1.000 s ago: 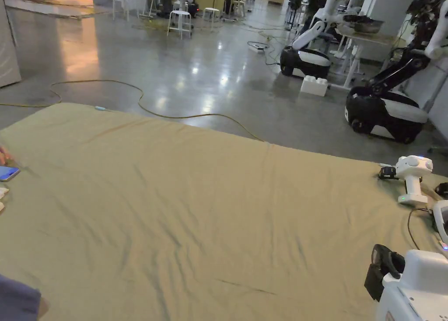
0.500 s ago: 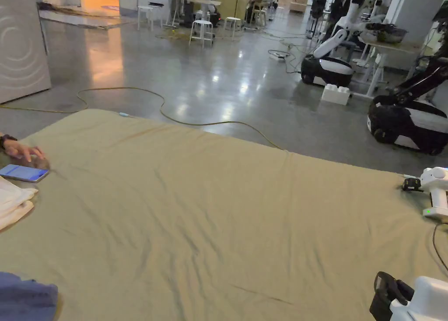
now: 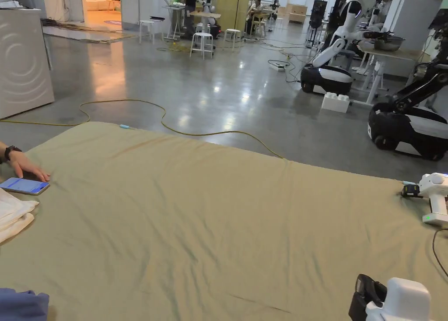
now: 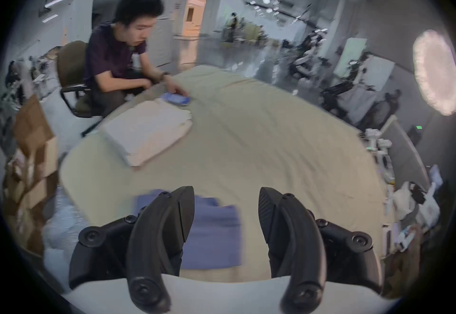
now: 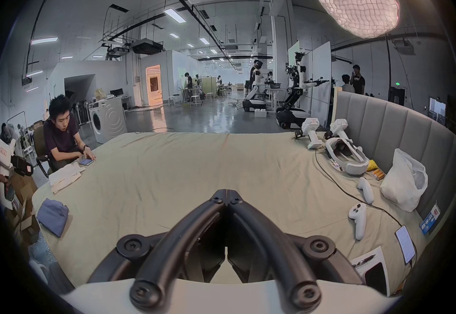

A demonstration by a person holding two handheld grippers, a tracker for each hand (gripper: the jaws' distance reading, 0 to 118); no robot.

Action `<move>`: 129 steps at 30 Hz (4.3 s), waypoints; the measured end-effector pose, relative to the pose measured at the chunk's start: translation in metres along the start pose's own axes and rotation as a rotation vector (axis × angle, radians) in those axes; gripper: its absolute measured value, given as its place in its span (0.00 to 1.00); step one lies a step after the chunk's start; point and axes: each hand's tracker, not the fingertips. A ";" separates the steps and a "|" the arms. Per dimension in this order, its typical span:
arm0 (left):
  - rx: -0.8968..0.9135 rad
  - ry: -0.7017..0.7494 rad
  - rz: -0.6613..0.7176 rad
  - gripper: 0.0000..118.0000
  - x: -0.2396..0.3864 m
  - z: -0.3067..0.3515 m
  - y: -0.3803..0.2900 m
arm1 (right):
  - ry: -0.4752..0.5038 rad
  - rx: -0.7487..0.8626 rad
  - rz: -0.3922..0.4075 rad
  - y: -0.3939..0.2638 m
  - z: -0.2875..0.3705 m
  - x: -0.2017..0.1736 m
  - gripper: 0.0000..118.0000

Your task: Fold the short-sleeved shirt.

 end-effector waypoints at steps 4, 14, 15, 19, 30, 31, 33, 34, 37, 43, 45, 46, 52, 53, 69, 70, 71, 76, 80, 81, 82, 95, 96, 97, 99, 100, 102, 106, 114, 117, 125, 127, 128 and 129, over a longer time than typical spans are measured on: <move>0.048 -0.097 -0.050 0.51 0.071 -0.035 -0.022 | 0.006 -0.001 -0.007 -0.002 -0.007 -0.005 0.00; 0.358 -0.063 -0.293 0.48 0.273 -0.044 -0.083 | -0.020 0.020 0.007 0.004 -0.001 -0.022 0.00; 0.366 -0.071 -0.291 0.46 0.284 -0.044 -0.087 | -0.022 0.026 0.003 0.006 0.000 -0.023 0.00; 0.360 -0.055 -0.327 0.13 0.316 -0.050 -0.096 | -0.023 0.062 -0.025 0.009 0.001 -0.021 0.00; 0.416 -0.043 -0.336 0.02 0.333 -0.042 -0.095 | -0.056 0.111 0.010 0.011 0.007 -0.029 0.00; 0.425 -0.047 -0.343 0.02 0.333 -0.039 -0.094 | -0.059 0.112 0.009 0.011 0.008 -0.030 0.00; 0.444 -0.034 -0.353 0.02 0.336 -0.036 -0.095 | -0.051 0.116 -0.005 0.010 0.010 -0.029 0.00; 0.450 -0.034 -0.364 0.02 0.335 -0.036 -0.094 | -0.054 0.117 -0.005 0.010 0.010 -0.029 0.00; 0.459 -0.020 -0.375 0.02 0.336 -0.035 -0.094 | -0.060 0.116 0.002 0.009 0.011 -0.030 0.00; 0.468 -0.025 -0.356 0.02 0.329 -0.037 -0.095 | -0.059 0.104 -0.001 0.005 0.013 -0.030 0.00; 0.463 -0.032 -0.353 0.02 0.329 -0.038 -0.095 | -0.059 0.100 0.000 0.004 0.013 -0.031 0.00; 0.463 -0.036 -0.353 0.02 0.328 -0.038 -0.096 | -0.061 0.099 -0.002 0.004 0.013 -0.031 0.00; 0.454 -0.036 -0.347 0.03 0.327 -0.040 -0.097 | -0.089 0.102 0.012 0.003 0.012 -0.034 0.00; 0.453 -0.036 -0.346 0.03 0.327 -0.041 -0.097 | -0.093 0.102 0.014 0.003 0.012 -0.034 0.01; 0.452 -0.059 -0.287 0.68 0.318 -0.041 -0.090 | -0.105 0.123 0.020 0.007 0.008 -0.032 0.88; 0.449 -0.058 -0.290 0.68 0.318 -0.041 -0.090 | -0.103 0.125 0.010 0.007 0.008 -0.032 0.89; 0.448 -0.057 -0.294 0.68 0.317 -0.041 -0.090 | -0.101 0.128 0.003 0.007 0.009 -0.031 0.90; 0.443 -0.061 -0.316 0.68 0.316 -0.040 -0.095 | -0.097 0.138 -0.027 0.007 0.012 -0.025 0.90; 0.458 -0.069 -0.300 0.68 0.313 -0.039 -0.098 | -0.061 0.123 -0.057 0.006 0.012 -0.018 0.90; 0.466 -0.060 -0.294 0.68 0.313 -0.039 -0.098 | -0.052 0.123 -0.066 0.006 0.013 -0.016 0.90; 0.483 -0.036 -0.288 0.68 0.313 -0.038 -0.099 | -0.059 0.121 -0.068 0.006 0.013 -0.016 0.90; 0.490 -0.050 -0.233 0.78 0.300 -0.039 -0.086 | -0.124 0.096 -0.101 0.020 0.011 -0.013 0.90; 0.485 -0.061 -0.231 0.78 0.299 -0.040 -0.085 | -0.131 0.086 -0.103 0.022 0.010 -0.014 0.90; 0.481 -0.073 -0.227 0.78 0.299 -0.040 -0.085 | -0.143 0.082 -0.100 0.024 0.009 -0.016 0.90; 0.482 -0.093 -0.226 0.78 0.297 -0.040 -0.085 | -0.169 0.081 -0.098 0.025 0.009 -0.019 0.90; 0.479 -0.091 -0.227 0.78 0.298 -0.040 -0.085 | -0.174 0.085 -0.100 0.026 0.010 -0.020 0.90; 0.482 -0.090 -0.248 0.78 0.298 -0.041 -0.085 | -0.169 0.086 -0.110 0.029 0.011 -0.021 0.90; 0.502 -0.074 -0.316 0.78 0.301 -0.042 -0.085 | -0.166 0.055 -0.164 0.030 0.003 -0.021 0.90; 0.489 -0.075 -0.282 0.78 0.300 -0.042 -0.078 | -0.195 0.003 -0.168 0.037 -0.005 -0.017 0.90; 0.477 -0.084 -0.276 0.78 0.299 -0.042 -0.077 | -0.179 -0.004 -0.174 0.037 -0.008 -0.014 0.90; 0.460 -0.094 -0.241 0.78 0.302 -0.039 -0.077 | -0.164 -0.020 -0.182 0.033 -0.016 -0.010 0.90; 0.460 -0.094 -0.235 0.78 0.300 -0.041 -0.077 | -0.166 -0.013 -0.169 0.032 -0.015 -0.011 0.90; 0.460 -0.094 -0.233 0.78 0.300 -0.041 -0.077 | -0.174 -0.010 -0.164 0.032 -0.016 -0.011 0.90; 0.461 -0.095 -0.232 0.78 0.300 -0.041 -0.078 | -0.181 -0.008 -0.160 0.032 -0.015 -0.011 0.90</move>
